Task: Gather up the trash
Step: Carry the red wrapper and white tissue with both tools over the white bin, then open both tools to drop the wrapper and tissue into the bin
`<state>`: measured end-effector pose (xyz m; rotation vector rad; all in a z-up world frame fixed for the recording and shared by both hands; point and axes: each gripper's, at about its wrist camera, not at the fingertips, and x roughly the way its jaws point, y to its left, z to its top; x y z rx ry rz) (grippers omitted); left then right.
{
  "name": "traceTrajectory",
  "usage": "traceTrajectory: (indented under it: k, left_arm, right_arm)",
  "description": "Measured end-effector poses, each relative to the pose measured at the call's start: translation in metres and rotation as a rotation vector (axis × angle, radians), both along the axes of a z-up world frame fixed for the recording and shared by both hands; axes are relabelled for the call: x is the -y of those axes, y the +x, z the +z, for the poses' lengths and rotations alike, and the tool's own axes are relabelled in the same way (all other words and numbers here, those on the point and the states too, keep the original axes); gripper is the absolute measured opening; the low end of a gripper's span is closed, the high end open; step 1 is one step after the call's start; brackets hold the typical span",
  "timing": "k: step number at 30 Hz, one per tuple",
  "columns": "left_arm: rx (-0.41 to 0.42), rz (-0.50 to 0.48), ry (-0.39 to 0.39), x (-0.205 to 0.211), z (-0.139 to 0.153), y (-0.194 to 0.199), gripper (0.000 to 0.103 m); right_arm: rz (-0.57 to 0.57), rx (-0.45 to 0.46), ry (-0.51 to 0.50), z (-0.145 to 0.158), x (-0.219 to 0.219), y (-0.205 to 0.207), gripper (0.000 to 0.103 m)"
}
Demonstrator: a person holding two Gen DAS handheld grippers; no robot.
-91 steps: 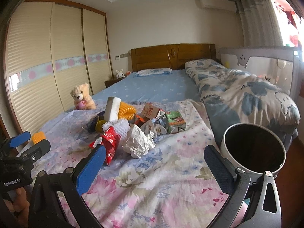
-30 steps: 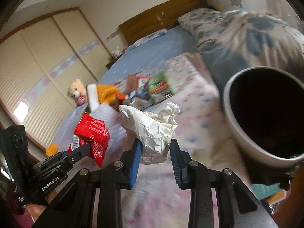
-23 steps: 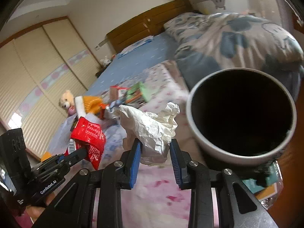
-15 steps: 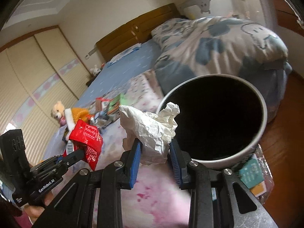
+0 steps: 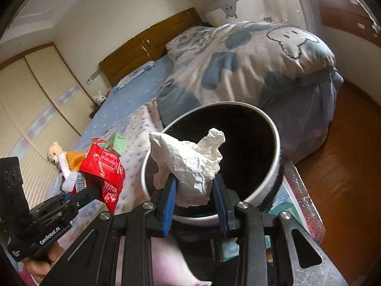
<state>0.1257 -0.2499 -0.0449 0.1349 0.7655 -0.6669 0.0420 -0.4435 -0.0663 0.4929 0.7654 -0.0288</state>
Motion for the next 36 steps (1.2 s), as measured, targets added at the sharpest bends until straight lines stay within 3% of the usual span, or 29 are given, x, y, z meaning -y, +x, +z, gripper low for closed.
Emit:
traceTrajectory:
  k: [20,22,24,26,28,33,36]
  left_arm:
    - [-0.042,-0.034,0.039,0.048,-0.01,0.018,0.014]
    - [-0.053,-0.034,0.038,0.049,-0.011,0.02,0.017]
    - [-0.061,-0.023,0.037,0.049,-0.012,0.022,0.046]
    - [-0.046,-0.008,0.026,0.044,-0.01,0.021,0.054]
    - [-0.041,-0.005,0.029,0.042,-0.009,0.019,0.054]
    - [-0.053,0.023,0.025,0.023,-0.012,0.015,0.057]
    - [-0.066,0.052,0.023,0.006,-0.017,0.011,0.059]
  right_arm:
    - [-0.026,-0.038,0.004,-0.007,0.029,0.02,0.034]
    - [-0.027,-0.042,0.002,-0.008,0.031,0.023,0.035]
    - [-0.03,-0.038,-0.002,-0.006,0.032,0.024,0.035]
    - [-0.033,-0.034,-0.011,-0.004,0.032,0.025,0.042]
    - [-0.044,-0.031,-0.019,-0.002,0.034,0.024,0.055]
    - [-0.074,-0.021,-0.01,0.001,0.035,0.017,0.063]
    - [-0.084,-0.009,-0.006,0.003,0.03,0.013,0.075]
